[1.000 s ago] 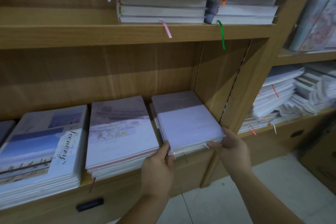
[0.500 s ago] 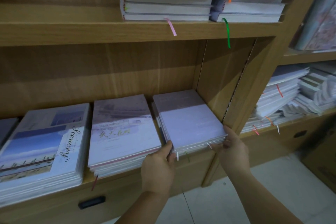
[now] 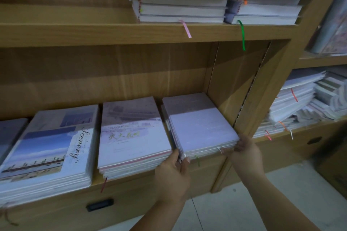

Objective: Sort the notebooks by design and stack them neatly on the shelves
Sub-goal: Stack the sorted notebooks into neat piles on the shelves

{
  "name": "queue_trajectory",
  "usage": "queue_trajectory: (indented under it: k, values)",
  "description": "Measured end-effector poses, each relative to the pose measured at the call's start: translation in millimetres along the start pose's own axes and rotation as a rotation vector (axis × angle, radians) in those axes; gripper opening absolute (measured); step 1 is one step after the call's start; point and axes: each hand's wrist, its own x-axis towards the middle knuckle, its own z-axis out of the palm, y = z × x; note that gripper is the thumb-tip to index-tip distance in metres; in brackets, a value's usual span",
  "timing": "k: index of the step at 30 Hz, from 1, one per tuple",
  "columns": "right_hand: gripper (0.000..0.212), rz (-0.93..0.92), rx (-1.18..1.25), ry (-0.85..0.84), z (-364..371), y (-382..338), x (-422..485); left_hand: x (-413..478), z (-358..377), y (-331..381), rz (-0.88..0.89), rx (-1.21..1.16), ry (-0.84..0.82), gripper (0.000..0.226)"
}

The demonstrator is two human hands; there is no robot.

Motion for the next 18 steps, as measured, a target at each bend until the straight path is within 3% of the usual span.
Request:
queue_trajectory:
  k: [2,5,10,13,16,18]
  values:
    - [0.060,-0.002,0.017,-0.024,1,1,1,-5,3,3,-0.036,-0.023,-0.019,0.009]
    - [0.054,-0.007,0.010,-0.045,2,0,0,-8,7,2,-0.062,0.023,-0.032,0.036]
    - [0.053,-0.042,-0.049,-0.082,1,-6,-4,-7,3,5,-0.115,0.027,-0.078,0.024]
    - [0.053,-0.054,-0.079,-0.096,1,-8,-6,-6,-2,7,-0.132,-0.011,-0.150,0.032]
    - [0.040,-0.037,-0.035,-0.093,-2,-5,-4,-1,-5,10,-0.094,0.009,-0.167,0.030]
    - [0.030,-0.053,-0.028,-0.086,-4,-3,-5,0,-7,13,-0.055,0.047,-0.140,0.042]
